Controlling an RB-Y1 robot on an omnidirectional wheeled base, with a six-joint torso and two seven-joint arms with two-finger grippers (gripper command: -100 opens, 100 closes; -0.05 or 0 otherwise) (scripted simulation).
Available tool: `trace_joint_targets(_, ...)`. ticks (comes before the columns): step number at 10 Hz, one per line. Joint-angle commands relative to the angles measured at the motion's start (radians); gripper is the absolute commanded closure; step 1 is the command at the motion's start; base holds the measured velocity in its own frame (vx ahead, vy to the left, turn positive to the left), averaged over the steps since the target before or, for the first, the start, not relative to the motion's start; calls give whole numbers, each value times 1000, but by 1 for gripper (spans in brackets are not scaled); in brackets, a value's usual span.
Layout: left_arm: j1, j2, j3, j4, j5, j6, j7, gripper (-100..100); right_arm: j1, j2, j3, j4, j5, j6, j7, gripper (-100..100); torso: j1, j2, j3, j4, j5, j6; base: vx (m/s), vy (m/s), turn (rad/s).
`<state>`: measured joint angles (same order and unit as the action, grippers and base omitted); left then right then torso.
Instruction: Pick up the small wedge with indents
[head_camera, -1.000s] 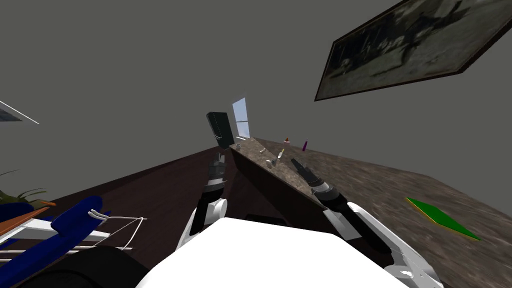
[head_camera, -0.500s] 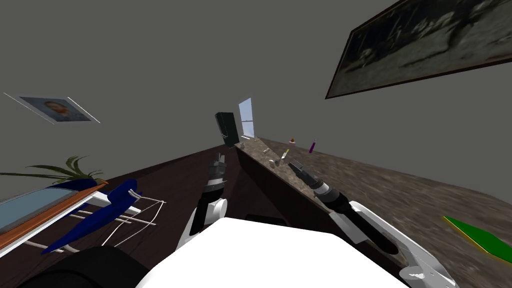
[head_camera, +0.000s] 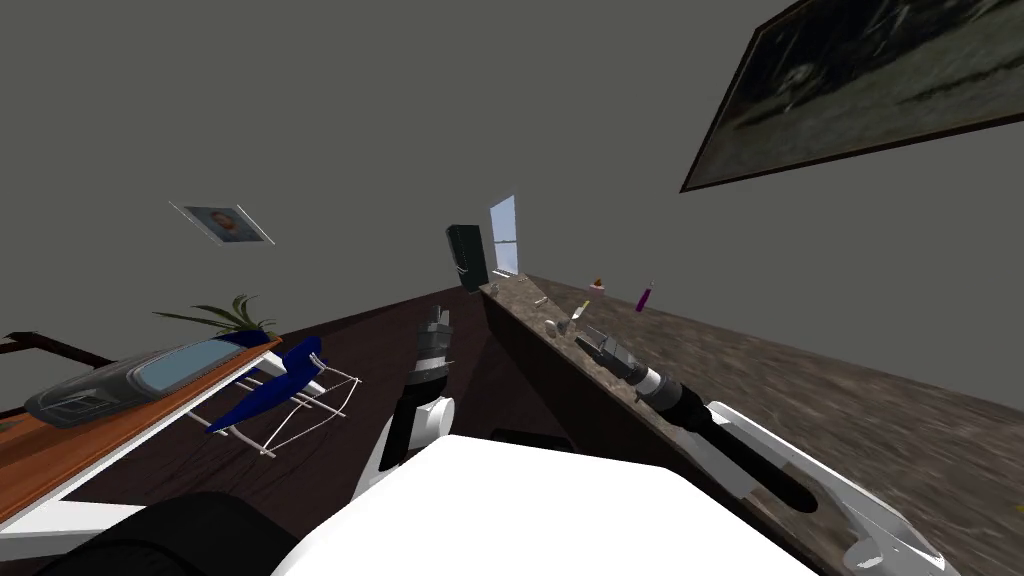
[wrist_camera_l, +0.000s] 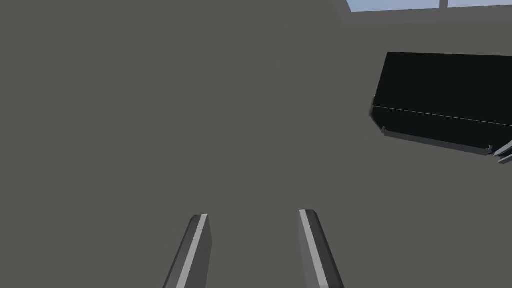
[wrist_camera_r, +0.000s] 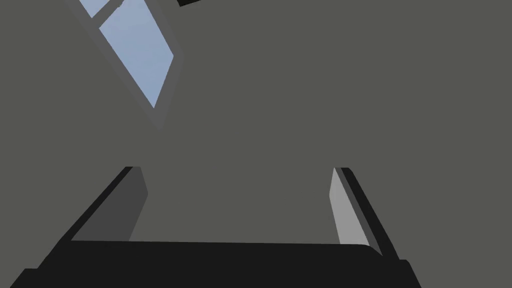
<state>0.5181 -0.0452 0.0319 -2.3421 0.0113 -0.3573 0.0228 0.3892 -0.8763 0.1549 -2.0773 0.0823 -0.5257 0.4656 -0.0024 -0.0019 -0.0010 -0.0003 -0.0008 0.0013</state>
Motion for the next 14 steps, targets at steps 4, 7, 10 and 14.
trace_joint_targets(4, 0, 0, 0, 0, 0, 0, 0, 0, 8, -141, 31, 57, 21, -10, 64, -100, 0, -1, 0, 0, 0, -1, 0, -17, 251)
trace_joint_targets(7, 0, 0, 0, 0, 0, 0, 0, 0, 15, -222, 45, 85, 33, -14, 95, -100, 1, -1, -1, 0, 0, -1, 7, -10, 168)
trace_joint_targets(10, 0, 0, 0, 0, 0, 0, 0, 0, 34, -314, 70, 142, 58, -22, 157, -100, 0, -2, -1, 0, 0, 0, 23, -11, 286)
trace_joint_targets(14, 0, 0, 0, 0, 0, 0, 0, 0, 45, -426, 81, 171, 71, -25, 187, -100, 1, -3, -2, -1, 0, -1, 23, -7, 184)
